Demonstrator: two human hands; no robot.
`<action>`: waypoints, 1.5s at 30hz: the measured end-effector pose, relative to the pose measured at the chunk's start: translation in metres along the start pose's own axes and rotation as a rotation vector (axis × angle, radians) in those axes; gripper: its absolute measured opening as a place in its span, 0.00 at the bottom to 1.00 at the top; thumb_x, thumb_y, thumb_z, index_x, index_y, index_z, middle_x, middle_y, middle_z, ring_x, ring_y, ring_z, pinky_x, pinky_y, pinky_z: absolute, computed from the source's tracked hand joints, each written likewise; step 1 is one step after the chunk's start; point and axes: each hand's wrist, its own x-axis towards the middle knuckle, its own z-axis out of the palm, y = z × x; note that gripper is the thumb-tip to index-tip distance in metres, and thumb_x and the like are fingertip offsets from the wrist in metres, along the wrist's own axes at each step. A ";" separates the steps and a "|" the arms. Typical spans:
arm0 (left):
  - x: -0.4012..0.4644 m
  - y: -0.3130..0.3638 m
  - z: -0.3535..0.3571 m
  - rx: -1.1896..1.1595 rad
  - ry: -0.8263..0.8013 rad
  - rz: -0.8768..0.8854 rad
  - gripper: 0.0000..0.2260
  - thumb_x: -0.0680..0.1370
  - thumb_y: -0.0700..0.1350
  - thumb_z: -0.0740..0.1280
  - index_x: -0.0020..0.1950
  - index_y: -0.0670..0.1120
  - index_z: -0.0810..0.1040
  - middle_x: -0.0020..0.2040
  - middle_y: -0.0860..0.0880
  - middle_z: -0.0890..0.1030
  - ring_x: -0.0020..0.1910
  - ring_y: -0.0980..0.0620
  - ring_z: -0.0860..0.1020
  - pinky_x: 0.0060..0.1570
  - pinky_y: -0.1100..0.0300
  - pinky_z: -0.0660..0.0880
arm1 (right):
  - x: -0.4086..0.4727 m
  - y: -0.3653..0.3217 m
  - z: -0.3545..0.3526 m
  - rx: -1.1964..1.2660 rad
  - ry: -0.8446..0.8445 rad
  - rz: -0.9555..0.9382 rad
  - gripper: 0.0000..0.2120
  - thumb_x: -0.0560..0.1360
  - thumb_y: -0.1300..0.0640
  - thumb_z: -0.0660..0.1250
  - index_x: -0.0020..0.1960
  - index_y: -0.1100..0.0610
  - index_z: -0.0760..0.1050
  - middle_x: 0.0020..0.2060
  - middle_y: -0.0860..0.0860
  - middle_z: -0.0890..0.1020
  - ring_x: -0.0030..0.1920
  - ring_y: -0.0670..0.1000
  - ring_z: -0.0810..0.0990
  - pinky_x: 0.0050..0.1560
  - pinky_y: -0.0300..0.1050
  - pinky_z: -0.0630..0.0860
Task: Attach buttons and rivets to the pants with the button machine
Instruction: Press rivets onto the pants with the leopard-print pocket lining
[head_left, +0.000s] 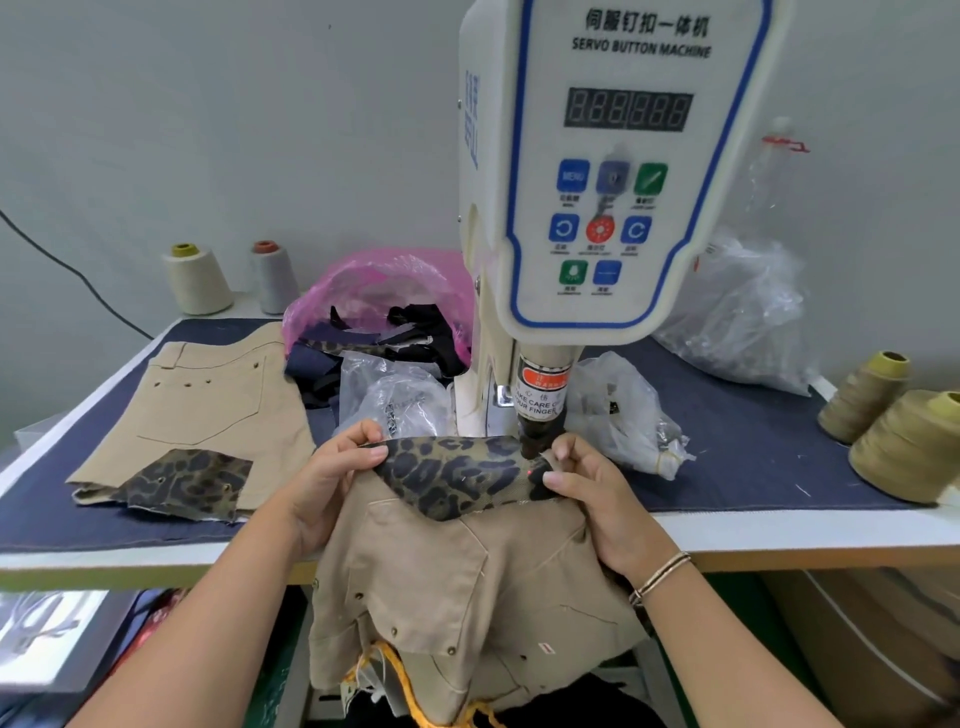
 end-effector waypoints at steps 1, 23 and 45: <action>0.000 0.000 0.000 0.001 -0.006 0.005 0.07 0.67 0.37 0.68 0.39 0.48 0.73 0.38 0.46 0.79 0.36 0.48 0.79 0.37 0.60 0.78 | 0.000 0.000 0.000 -0.011 0.005 -0.002 0.10 0.68 0.66 0.67 0.40 0.53 0.69 0.33 0.48 0.70 0.34 0.44 0.71 0.37 0.36 0.71; -0.001 0.002 0.007 0.006 0.074 0.027 0.08 0.70 0.35 0.64 0.37 0.48 0.71 0.37 0.48 0.76 0.35 0.51 0.78 0.35 0.61 0.78 | 0.000 -0.003 0.005 -0.038 0.059 -0.025 0.11 0.67 0.65 0.65 0.39 0.54 0.64 0.32 0.45 0.67 0.33 0.42 0.69 0.35 0.34 0.71; -0.007 -0.032 0.023 1.141 0.124 0.568 0.12 0.77 0.33 0.66 0.57 0.47 0.78 0.50 0.54 0.78 0.50 0.64 0.75 0.48 0.74 0.68 | -0.027 -0.075 -0.024 -0.810 0.366 -0.026 0.09 0.77 0.62 0.64 0.49 0.49 0.79 0.33 0.46 0.81 0.32 0.41 0.77 0.34 0.29 0.72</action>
